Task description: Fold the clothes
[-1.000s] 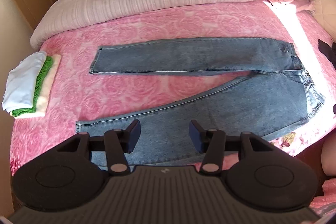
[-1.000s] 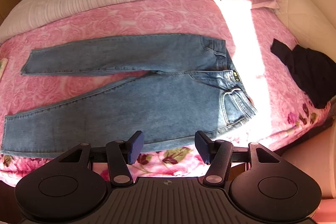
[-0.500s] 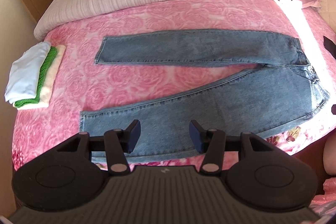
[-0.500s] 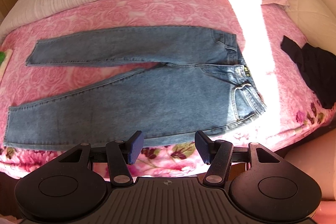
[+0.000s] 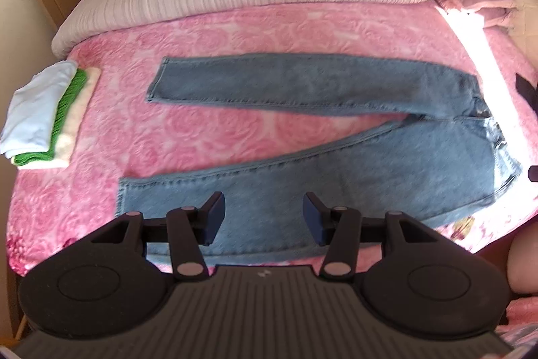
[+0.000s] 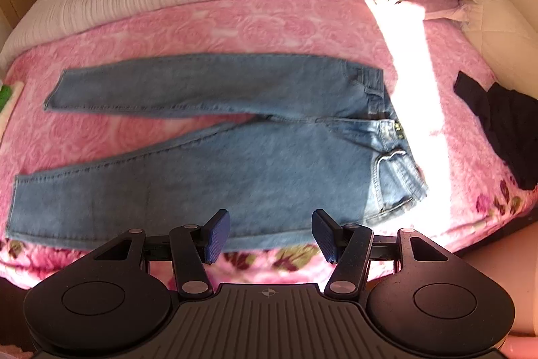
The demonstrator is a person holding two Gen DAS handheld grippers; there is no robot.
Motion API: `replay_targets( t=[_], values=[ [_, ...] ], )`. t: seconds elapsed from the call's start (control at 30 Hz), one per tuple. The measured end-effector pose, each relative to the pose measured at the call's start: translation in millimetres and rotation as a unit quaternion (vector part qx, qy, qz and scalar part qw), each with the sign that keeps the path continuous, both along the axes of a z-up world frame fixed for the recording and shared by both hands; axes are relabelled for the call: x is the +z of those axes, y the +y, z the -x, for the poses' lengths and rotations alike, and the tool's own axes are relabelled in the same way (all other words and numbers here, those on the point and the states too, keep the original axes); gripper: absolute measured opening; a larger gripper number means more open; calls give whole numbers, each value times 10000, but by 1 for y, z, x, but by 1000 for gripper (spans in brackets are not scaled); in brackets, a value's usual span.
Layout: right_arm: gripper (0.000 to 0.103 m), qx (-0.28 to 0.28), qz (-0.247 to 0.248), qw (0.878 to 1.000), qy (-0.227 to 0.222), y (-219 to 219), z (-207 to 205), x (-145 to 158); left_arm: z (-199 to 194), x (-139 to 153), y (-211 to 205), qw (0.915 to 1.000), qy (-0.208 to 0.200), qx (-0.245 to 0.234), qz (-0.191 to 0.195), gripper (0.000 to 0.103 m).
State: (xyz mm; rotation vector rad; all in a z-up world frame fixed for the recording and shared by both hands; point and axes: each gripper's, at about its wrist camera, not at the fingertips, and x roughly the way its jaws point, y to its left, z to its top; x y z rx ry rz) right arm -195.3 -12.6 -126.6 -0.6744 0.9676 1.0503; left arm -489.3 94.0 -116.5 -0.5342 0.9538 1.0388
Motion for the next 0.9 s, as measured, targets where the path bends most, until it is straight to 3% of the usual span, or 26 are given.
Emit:
replay_targets(
  t=[0.27,0.67,0.9],
  values=[
    [58,-145,-15,9979,633,17,-79,-14,-54,-6,25,9995,-316,-61,41,46],
    [58,138,-276,9970,706,71,-234,-45,-200,-37,75,9991,-379,-56,156,45],
    [57,686,-184,9958,574,109,-296,-90,-249,-83,105,9992,-212,-283,166,43]
  ],
)
